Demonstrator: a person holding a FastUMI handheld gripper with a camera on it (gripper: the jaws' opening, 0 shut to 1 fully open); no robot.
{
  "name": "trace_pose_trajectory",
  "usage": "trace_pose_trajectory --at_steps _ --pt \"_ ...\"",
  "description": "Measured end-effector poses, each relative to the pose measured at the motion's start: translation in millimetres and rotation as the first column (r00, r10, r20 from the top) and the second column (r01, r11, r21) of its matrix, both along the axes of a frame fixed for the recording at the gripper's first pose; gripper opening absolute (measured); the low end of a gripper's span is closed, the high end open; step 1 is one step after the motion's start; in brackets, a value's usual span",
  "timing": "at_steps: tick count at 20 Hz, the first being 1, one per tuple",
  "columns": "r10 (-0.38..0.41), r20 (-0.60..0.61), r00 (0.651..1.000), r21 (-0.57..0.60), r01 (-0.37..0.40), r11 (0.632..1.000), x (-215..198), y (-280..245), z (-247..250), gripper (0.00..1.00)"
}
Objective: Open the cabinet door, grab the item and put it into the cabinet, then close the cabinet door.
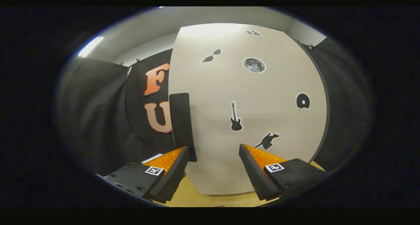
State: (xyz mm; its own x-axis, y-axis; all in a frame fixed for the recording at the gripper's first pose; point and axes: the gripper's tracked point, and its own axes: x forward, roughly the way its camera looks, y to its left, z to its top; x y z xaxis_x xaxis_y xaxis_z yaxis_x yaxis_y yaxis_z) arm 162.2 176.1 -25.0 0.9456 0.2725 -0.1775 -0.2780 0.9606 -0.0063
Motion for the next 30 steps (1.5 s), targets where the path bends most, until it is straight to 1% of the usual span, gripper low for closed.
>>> trace_pose_trajectory --at_steps 3,6,9,12,18,20,22,25,30 --pt "0.014 0.025 1.0 0.005 -0.014 1.0 -4 -1 13 0.97" --pt "0.009 0.059 0.998 -0.002 -0.009 1.0 -16 -12 32 0.97" --pt "0.023 0.086 0.996 0.003 -0.023 1.0 -50 -22 48 0.97" --pt "0.016 0.118 0.993 0.0 -0.017 1.0 -82 -35 62 0.97" --pt "0.013 0.152 0.988 -0.036 -0.008 0.999 -129 -52 77 0.97" --pt "-0.004 0.167 0.986 -0.03 0.009 1.0 -142 -62 82 0.97" --pt "-0.026 0.173 0.985 -0.03 0.032 0.999 -156 -73 81 0.95" --pt "-0.065 0.152 0.986 -0.029 0.07 0.997 -175 -95 72 0.95" --pt "-0.144 0.138 0.98 -0.032 0.149 0.988 -190 -141 58 0.95"
